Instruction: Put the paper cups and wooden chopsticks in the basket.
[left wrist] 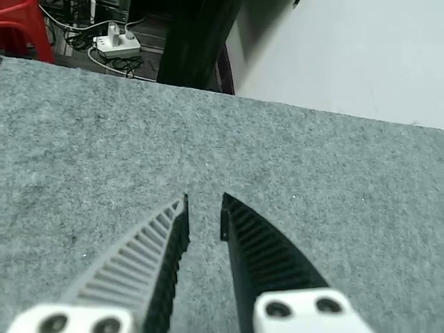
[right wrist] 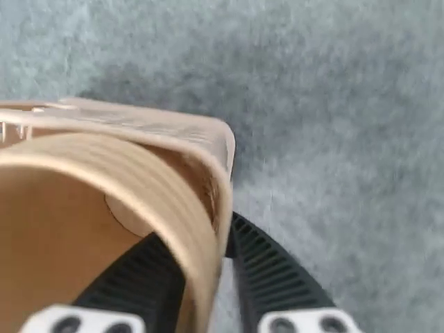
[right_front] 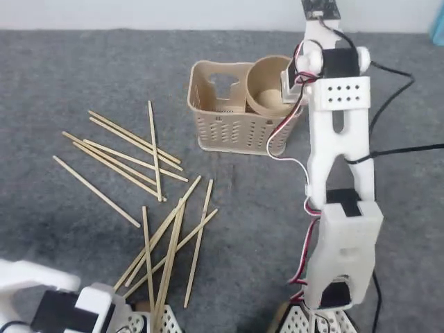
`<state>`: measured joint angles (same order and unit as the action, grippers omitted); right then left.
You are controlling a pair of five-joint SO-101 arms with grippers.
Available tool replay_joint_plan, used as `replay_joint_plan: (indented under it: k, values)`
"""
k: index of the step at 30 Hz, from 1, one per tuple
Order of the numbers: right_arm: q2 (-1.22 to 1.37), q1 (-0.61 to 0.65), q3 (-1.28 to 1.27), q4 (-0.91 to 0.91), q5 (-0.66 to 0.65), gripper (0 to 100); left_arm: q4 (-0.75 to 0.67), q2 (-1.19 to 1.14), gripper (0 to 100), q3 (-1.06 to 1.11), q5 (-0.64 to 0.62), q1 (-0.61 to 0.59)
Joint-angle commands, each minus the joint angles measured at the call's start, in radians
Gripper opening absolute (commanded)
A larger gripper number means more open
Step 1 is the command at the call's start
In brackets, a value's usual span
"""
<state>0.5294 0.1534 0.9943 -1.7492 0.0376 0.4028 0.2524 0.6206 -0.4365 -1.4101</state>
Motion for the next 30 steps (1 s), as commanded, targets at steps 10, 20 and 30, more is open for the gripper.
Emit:
replay_joint_plan:
  k: [10,20,30]
  values:
    - [-0.091,0.004,0.216,-0.042,-0.029,36.6,-0.026,0.009,8,-0.005,0.015,0.028]
    - [-0.266,-0.016,0.210,-0.050,-0.029,35.2,-0.017,0.026,8,0.035,0.018,0.077]
    - [-0.601,-0.073,-0.222,-0.047,0.034,5.7,0.425,0.295,8,0.053,0.250,0.245]
